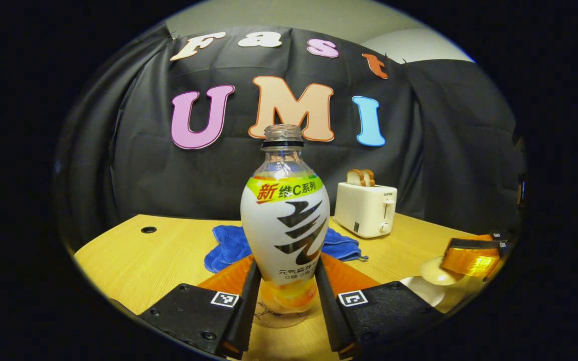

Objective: Open the teacup lid with one hand, grasp the water bottle and pour water into the teacup with the other hand; after pouring, place the water bottle on the coaster and then close the teacup lid.

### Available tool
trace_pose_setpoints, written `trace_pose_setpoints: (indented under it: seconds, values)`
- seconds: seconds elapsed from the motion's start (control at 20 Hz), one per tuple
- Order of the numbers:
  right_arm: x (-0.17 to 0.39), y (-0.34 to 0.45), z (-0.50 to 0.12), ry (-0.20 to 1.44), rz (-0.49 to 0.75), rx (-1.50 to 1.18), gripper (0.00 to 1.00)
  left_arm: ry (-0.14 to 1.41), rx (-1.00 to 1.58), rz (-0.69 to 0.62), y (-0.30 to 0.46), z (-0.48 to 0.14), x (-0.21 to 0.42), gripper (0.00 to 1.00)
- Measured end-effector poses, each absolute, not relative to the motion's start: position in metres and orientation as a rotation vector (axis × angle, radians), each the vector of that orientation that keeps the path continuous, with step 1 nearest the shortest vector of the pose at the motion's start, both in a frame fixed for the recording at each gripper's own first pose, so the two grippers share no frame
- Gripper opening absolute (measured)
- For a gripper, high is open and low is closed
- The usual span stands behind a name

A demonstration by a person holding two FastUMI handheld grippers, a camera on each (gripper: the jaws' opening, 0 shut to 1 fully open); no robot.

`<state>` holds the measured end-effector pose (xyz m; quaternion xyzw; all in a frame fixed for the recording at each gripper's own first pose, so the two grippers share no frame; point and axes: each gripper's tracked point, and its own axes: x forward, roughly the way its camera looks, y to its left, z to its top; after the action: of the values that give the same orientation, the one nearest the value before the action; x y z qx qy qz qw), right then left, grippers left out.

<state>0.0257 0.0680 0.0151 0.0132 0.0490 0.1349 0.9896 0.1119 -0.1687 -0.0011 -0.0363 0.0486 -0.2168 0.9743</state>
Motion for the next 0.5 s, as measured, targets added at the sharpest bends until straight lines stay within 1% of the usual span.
trace_pose_setpoints:
  seconds: [0.3, 0.5]
  values:
    - [0.027, 0.070, 0.008, 0.113, 0.279, 0.022, 0.33, 0.161, -0.077, -0.425, -0.168, -0.025, 0.119, 0.57]
    - [0.029, 0.073, 0.004, 0.123, 0.286, 0.022, 0.33, 0.174, -0.060, -0.438, -0.171, -0.027, 0.116, 0.57]
